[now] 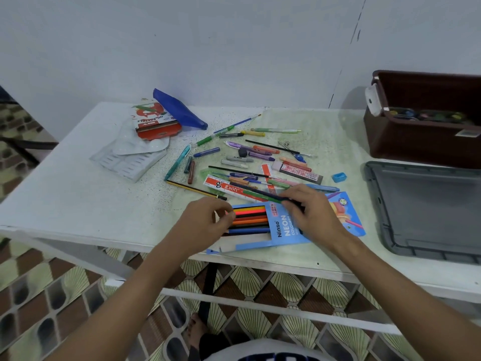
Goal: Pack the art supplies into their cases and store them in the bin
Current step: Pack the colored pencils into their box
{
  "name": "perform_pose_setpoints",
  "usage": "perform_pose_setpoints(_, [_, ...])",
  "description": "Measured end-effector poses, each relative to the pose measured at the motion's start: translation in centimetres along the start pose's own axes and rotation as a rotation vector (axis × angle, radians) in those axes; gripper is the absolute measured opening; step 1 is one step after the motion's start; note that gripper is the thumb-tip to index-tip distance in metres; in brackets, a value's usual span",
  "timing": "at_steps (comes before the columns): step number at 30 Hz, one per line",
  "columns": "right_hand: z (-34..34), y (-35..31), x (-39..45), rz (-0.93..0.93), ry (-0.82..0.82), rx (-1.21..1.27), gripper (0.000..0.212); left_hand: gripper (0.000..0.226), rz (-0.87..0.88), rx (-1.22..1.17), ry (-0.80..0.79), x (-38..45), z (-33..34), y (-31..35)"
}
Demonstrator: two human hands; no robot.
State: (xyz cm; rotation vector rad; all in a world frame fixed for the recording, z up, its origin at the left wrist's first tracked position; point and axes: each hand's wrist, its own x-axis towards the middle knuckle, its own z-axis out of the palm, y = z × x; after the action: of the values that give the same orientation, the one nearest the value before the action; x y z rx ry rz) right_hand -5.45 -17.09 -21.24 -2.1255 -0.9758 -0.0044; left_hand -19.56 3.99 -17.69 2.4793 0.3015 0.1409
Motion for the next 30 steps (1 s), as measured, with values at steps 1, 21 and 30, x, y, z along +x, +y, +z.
perform_pose_setpoints(1, [-0.1, -0.4, 0.2, 0.057, 0.019, 0.058, 0.022, 0.009, -0.039, -0.028, 0.039, 0.3, 0.1, 0.4])
perform_pose_setpoints(21, [0.9, -3.1, 0.7, 0.351, -0.091, 0.533, 0.024, 0.023, -0.520, -1.060, -0.043, 4.8, 2.3, 4.2])
perform_pose_setpoints(30, [-3.2, -0.6, 0.0, 0.013, -0.536, -0.321, 0.111, 0.017, -0.013, -0.143, -0.102, 1.9, -3.7, 3.9])
